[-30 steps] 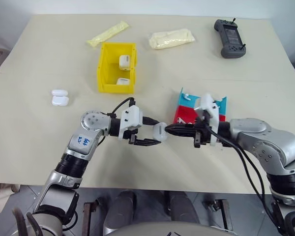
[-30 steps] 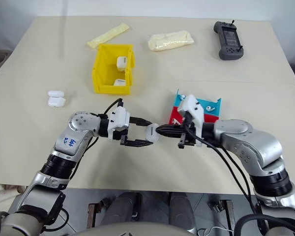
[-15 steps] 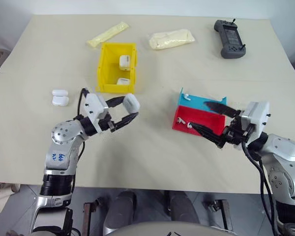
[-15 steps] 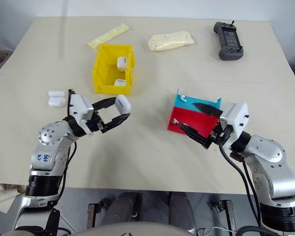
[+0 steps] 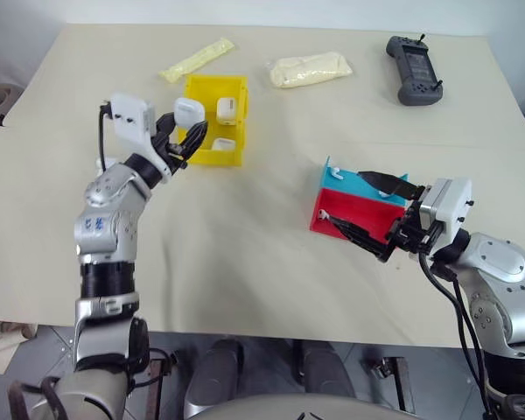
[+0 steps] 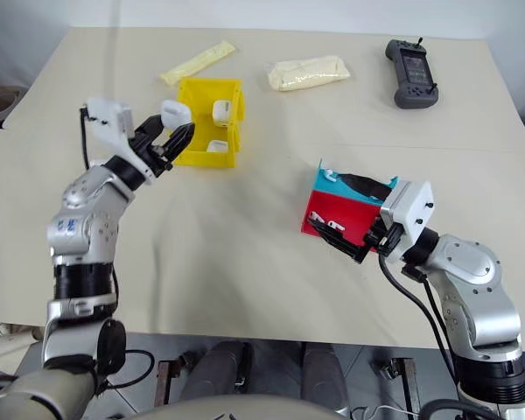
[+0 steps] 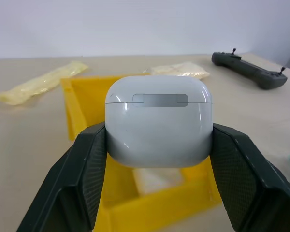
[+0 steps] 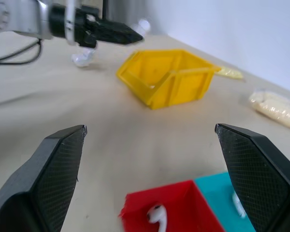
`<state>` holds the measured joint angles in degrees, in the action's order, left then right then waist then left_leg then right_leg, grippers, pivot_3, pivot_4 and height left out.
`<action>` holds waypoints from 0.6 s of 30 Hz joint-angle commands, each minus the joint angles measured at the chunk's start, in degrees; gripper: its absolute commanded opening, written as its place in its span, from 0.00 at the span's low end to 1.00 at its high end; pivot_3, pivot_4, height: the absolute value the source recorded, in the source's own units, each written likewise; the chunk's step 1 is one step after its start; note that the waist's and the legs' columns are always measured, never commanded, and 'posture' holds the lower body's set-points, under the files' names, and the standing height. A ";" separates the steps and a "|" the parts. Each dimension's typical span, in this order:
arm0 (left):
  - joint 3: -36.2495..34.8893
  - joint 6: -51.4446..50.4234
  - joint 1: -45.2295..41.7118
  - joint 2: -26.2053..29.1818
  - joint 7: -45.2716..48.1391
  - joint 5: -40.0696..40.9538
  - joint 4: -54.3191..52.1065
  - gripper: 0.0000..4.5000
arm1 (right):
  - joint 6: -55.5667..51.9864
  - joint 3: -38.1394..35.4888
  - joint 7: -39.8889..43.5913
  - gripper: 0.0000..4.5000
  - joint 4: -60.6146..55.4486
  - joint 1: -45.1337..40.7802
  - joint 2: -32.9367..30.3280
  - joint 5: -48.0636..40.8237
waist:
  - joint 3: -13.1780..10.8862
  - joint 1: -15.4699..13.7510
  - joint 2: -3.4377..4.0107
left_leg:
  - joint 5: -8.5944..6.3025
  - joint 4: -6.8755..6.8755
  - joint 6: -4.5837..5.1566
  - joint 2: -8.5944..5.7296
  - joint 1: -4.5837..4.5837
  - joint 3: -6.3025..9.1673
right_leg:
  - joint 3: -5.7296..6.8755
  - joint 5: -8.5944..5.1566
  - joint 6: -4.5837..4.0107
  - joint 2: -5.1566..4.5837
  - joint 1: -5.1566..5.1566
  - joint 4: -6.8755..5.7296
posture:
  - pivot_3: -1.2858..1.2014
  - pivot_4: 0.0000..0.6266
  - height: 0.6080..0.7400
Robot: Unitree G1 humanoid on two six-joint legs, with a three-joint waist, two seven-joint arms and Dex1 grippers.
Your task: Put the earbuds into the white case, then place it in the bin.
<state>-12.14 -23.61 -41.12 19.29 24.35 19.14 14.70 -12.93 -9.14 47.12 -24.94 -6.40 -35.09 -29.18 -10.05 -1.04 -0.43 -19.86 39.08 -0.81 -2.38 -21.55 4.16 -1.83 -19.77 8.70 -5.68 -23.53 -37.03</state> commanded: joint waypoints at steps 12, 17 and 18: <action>4.14 8.95 -15.04 0.93 2.09 -6.51 23.20 0.88 | -1.98 0.28 -3.12 1.00 -3.56 -1.72 1.10 -1.55 | -0.04 0.67 -0.07 | 0.00 0.00 0.00 0.00 0.00 -0.04 | 0.02 0.00 0.00 0.01 -0.08 -0.38 | 0.52 0.24 1.00; 4.27 8.87 -10.00 5.29 6.60 -6.04 14.23 0.99 | -1.83 0.07 -2.85 1.00 -3.39 -1.17 0.75 -1.62 | -0.04 1.37 -0.06 | 0.00 -0.01 -0.01 0.03 0.00 -0.04 | 0.01 0.00 0.00 0.00 -0.12 -0.40 | 0.52 0.24 1.00; 4.36 7.75 -8.62 6.63 8.26 -5.54 12.00 0.99 | -1.83 0.05 -2.64 1.00 -3.28 -1.10 0.58 -1.58 | -0.04 1.43 -0.06 | 0.01 -0.02 -0.01 0.04 0.00 -0.04 | 0.00 0.00 0.00 0.01 -0.15 -0.40 | 0.52 0.24 1.00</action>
<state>-7.43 -15.39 -50.58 24.19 30.30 12.96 31.02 -15.15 -7.91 44.34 -26.28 -7.56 -34.11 -29.76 -10.09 0.40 -0.49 -19.85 39.05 -0.83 -2.33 -21.54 4.13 -1.83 -19.77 8.70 -5.66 -23.70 -37.44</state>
